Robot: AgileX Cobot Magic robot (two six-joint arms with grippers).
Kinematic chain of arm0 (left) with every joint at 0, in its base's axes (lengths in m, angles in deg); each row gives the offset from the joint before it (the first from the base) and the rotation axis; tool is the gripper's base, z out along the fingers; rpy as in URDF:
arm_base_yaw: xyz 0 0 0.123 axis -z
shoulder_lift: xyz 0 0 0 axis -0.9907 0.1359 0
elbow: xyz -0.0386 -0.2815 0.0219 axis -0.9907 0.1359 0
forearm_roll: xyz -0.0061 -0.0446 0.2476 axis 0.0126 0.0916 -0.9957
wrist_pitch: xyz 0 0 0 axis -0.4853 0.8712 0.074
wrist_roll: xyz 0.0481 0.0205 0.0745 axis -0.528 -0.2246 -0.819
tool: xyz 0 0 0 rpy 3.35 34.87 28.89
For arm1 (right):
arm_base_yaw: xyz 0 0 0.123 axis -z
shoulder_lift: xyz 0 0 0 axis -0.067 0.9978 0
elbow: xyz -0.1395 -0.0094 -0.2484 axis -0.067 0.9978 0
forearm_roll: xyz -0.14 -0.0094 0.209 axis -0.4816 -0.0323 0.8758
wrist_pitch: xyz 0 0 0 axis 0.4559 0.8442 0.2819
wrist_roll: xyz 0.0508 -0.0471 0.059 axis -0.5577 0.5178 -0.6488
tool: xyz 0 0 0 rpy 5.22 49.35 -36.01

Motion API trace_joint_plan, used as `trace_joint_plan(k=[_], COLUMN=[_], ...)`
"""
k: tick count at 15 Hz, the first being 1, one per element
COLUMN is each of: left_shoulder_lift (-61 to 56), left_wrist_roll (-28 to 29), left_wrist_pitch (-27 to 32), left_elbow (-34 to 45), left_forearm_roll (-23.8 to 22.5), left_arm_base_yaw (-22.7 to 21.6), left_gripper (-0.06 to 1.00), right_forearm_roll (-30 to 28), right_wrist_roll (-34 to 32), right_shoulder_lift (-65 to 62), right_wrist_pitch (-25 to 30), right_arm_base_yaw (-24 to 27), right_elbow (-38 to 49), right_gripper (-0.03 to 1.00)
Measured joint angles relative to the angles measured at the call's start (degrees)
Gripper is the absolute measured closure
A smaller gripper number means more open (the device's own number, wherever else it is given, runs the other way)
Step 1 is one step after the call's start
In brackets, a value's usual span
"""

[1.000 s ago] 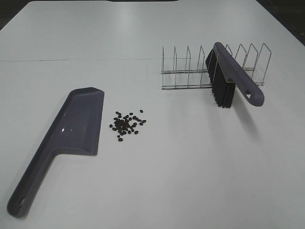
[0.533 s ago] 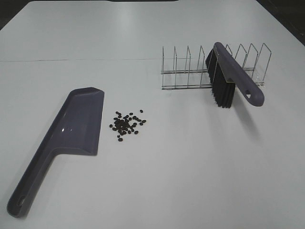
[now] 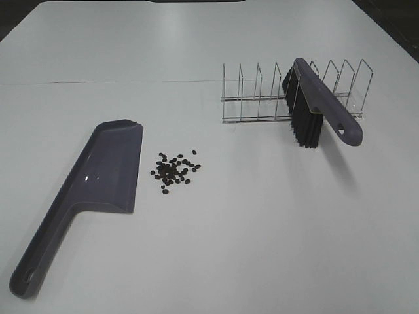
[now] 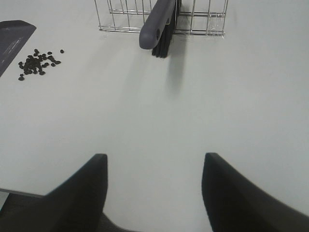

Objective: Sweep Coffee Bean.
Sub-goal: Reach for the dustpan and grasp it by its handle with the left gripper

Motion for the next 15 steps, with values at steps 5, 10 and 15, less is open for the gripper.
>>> trace_joint_plan(k=[5, 10, 15], left_shoulder_lift=[0.0, 5.61, 27.96], left_wrist_roll=[0.0, 0.23, 0.23], left_wrist_pitch=[0.0, 0.23, 5.84], left_elbow=[0.0, -0.06, -5.84], left_forearm_roll=[-0.06, -0.06, 3.84], left_arm_base_yaw=[0.0, 0.0, 0.0], left_gripper=[-0.05, -0.05, -0.05], right_forearm_roll=[0.0, 0.0, 0.0], right_wrist_roll=[0.0, 0.0, 0.0], right_shoulder_lift=[0.0, 0.0, 0.0], right_wrist_pitch=[0.0, 0.0, 0.0], right_arm_base_yaw=[0.0, 0.0, 0.0], right_elbow=[0.0, 0.0, 0.0], right_gripper=[0.43, 0.43, 0.43])
